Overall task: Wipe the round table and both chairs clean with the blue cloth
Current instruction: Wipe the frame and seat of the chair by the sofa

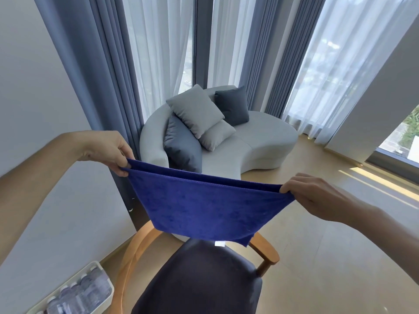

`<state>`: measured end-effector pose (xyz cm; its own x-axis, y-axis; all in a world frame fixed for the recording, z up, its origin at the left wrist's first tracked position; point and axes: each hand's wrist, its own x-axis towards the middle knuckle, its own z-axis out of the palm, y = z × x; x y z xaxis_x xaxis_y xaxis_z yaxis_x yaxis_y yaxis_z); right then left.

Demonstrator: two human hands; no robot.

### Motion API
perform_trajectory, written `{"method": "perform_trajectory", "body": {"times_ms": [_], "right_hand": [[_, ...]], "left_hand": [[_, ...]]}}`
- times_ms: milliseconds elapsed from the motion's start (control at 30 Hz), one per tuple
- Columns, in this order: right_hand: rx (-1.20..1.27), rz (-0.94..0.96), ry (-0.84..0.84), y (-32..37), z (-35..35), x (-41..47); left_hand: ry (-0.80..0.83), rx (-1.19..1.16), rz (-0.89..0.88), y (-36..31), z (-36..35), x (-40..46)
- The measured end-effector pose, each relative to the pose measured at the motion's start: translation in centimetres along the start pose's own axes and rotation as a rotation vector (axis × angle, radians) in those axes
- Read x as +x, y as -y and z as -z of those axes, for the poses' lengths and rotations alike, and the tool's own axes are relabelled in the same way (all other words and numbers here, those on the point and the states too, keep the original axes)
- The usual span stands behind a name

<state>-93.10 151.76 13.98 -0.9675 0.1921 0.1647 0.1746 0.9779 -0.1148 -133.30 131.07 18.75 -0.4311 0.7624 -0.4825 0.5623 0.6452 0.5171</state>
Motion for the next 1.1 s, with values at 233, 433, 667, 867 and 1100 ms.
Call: {"method": "perform_trajectory", "body": {"times_ms": [233, 433, 667, 867, 1100], "right_hand": [[0.125, -0.153, -0.06, -0.3, -0.9, 0.1], [0.422, -0.288, 0.055, 0.1, -1.5, -0.6], [0.654, -0.396, 0.117, 0.6, -2.0, -0.7], [0.61, -0.426, 0.05, 0.7, -3.0, -1.0], [0.527, -0.429, 0.031, 0.4, -4.7, -1.6]], "left_hand": [[0.013, 0.015, -0.009, -0.1, 0.2, -0.3], [-0.003, -0.028, -0.028, 0.4, 0.6, -0.1], [0.005, -0.045, -0.054, 0.6, 0.7, 0.0], [0.009, -0.045, -0.064, 0.3, 0.4, -0.2], [-0.066, -0.02, -0.041, -1.3, 0.0, -0.8]]}}
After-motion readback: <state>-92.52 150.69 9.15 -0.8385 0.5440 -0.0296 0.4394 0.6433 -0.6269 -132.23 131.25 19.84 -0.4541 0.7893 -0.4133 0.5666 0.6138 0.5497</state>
